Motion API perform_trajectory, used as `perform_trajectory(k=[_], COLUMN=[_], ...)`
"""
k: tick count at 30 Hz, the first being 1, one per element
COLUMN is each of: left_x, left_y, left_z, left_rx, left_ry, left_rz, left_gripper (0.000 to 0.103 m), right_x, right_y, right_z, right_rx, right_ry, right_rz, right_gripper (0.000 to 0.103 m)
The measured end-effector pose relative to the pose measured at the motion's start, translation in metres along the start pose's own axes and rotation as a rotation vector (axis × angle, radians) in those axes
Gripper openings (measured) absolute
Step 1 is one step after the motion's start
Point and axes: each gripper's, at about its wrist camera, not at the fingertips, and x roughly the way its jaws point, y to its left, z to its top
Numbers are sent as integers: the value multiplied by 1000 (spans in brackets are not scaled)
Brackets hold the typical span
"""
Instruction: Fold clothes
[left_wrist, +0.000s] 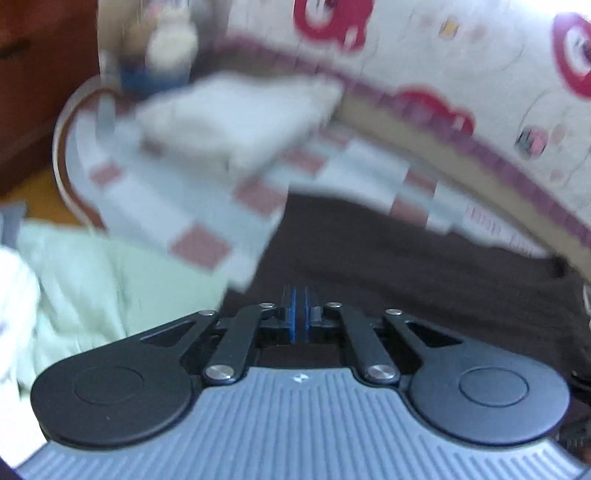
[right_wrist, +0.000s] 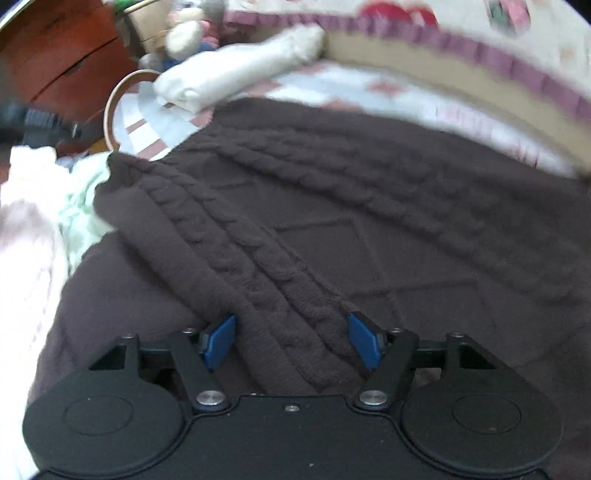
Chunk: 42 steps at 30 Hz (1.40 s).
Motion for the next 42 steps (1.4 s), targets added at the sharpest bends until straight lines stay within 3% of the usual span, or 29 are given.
perform_trajectory(k=[2,3,5,6,7,10,13,16,18,20,21,23,24,27,30,32,33,34,35,36,38,42], left_x=[11,16,24,26,29,38,41,48,54,59,61,64,63,61,59,58,59,59,58,56,48,24], left_y=[0,1,0,-1,-2,-4,-10,-20,-26,-28,-26,-24,-22,-12,-5,-2,-1,0,1,2,5,7], left_z=[-7,-10,-15,-18,-20,-22,-20,-19,-23,-28,-31,-37,-36,-34,-35,-36,-36,-36,-35,-35,-32,-25], left_rx=[-19,-26,-33,-35,-40,-62,-60,-29,-2,18,15,9,-6,-64,-103,-126,-132,-138,-144,-156,-184,-155], left_ry=[39,58,95,107,118,135,126,125,134,143,152,169,166,169,166,160,160,161,161,156,135,48], left_rz=[14,14,12,15,19,29,32,36,45,40,33,21,12,-10,-21,-29,-33,-35,-38,-42,-52,2], left_gripper=[32,35,40,42,43,43,47,49,49,45,43,37,36,35,35,35,35,35,35,35,35,36], right_x=[5,3,-1,-4,-6,-17,-29,-43,-47,-48,-46,-39,-33,-6,29,40,40,38,36,32,24,-3], right_y=[-16,-21,-24,-23,-20,-2,1,3,8,11,10,1,-2,-5,-11,-21,-27,-32,-33,-31,-15,9], right_z=[-1,-3,-7,-10,-13,-22,-26,-21,-13,-3,3,16,23,42,50,49,47,44,41,36,28,7], right_rx=[92,119,125,116,107,7,23,9,-25,-68,-65,-12,15,36,78,145,186,230,258,279,210,88], right_ry=[-16,-41,-64,-74,-76,-89,-104,-120,-68,-41,-40,-51,-64,-50,18,38,40,40,30,15,28,32], right_rz=[78,115,205,258,290,277,294,380,419,368,345,307,288,244,184,240,314,406,464,508,537,620], right_gripper=[75,74,47,12,6,6,6,3,4,10,19,61,71,72,72,74,67,40,25,18,18,18])
